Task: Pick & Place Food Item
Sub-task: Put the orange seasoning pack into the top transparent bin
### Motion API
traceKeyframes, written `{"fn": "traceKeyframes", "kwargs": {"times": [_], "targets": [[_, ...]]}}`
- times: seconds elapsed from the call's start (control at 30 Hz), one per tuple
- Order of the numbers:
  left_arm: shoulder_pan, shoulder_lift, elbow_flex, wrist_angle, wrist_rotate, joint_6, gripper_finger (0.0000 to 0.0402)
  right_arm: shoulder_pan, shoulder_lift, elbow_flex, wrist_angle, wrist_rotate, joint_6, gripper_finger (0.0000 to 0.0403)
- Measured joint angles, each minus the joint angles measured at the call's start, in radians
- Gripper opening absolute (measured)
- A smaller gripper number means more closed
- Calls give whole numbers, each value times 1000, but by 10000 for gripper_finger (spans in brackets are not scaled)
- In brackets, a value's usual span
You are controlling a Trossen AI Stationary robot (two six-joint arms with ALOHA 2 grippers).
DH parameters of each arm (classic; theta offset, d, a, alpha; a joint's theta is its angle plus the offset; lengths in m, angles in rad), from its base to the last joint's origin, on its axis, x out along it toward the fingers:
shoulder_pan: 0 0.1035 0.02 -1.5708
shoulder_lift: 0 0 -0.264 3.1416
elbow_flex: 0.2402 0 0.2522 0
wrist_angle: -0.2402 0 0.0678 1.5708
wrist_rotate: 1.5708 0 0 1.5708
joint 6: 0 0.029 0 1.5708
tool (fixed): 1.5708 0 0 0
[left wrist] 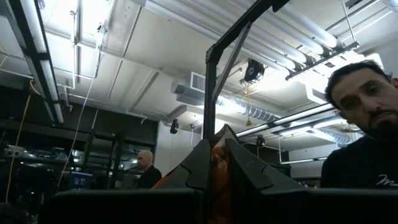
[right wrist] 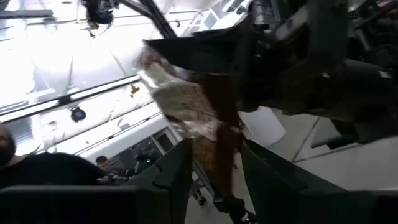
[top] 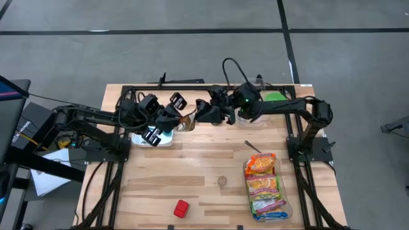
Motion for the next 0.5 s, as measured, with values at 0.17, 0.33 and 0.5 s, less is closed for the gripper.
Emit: {"fn": "traceKeyframes", "kwargs": {"times": [0.17, 0.33, 0.5], "targets": [[0, -1, 0, 1, 1, 0, 20, -6, -6, 0, 6, -9, 5, 134], [0, -1, 0, 0, 1, 1, 20, -12, 0, 0, -13, 0, -7, 134], [12, -1, 0, -13, 1, 2, 20, -2, 0, 0, -10, 0, -12, 134]]}}
